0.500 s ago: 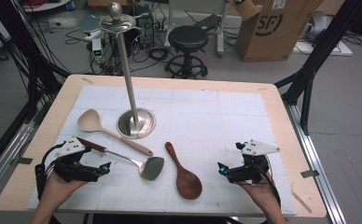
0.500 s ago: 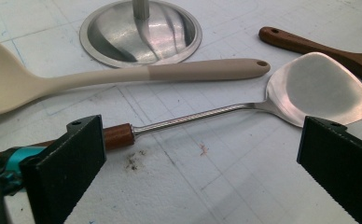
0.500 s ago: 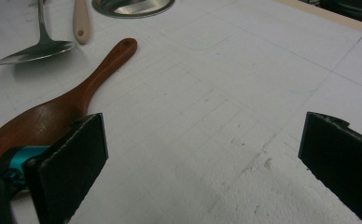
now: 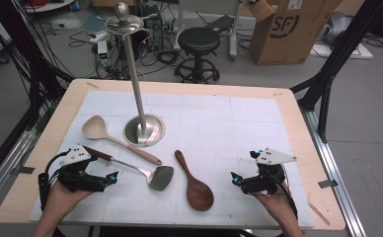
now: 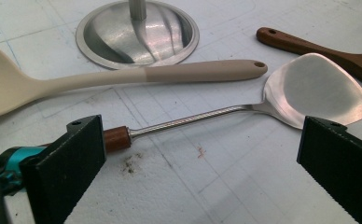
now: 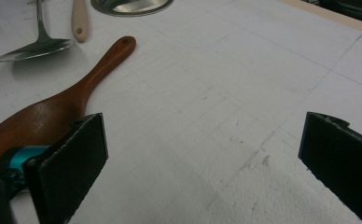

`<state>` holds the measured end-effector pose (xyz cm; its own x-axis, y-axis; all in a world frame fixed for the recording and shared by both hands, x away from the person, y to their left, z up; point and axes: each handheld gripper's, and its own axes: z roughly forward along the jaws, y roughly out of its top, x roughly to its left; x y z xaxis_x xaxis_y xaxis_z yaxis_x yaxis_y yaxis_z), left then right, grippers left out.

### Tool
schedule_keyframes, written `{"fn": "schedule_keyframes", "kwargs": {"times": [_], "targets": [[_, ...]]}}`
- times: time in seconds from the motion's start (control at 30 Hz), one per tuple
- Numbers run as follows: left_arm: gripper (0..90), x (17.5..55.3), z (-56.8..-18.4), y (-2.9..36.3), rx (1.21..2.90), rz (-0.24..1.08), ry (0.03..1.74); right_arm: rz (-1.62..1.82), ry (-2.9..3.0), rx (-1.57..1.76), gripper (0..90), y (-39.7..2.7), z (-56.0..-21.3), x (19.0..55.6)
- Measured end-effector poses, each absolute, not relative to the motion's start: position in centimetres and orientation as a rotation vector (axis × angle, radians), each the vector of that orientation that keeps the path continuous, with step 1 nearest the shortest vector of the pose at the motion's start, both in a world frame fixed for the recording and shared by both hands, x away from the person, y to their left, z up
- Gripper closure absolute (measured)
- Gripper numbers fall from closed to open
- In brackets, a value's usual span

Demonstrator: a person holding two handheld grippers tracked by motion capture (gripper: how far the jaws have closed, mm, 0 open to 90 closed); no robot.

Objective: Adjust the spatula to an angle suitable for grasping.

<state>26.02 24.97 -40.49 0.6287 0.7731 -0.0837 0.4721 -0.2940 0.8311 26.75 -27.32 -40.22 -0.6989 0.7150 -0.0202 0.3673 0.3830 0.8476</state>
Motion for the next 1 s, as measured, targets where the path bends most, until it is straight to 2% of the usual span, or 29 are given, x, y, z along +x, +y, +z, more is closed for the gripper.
{"fn": "schedule_keyframes", "kwargs": {"times": [1.0], "targets": [[1.8, 26.0, -40.6, 25.3, 1.941, 0.418, 0.982, 1.231, 2.302, 0.895, 0.1, -26.2, -40.4, 26.7]]}}
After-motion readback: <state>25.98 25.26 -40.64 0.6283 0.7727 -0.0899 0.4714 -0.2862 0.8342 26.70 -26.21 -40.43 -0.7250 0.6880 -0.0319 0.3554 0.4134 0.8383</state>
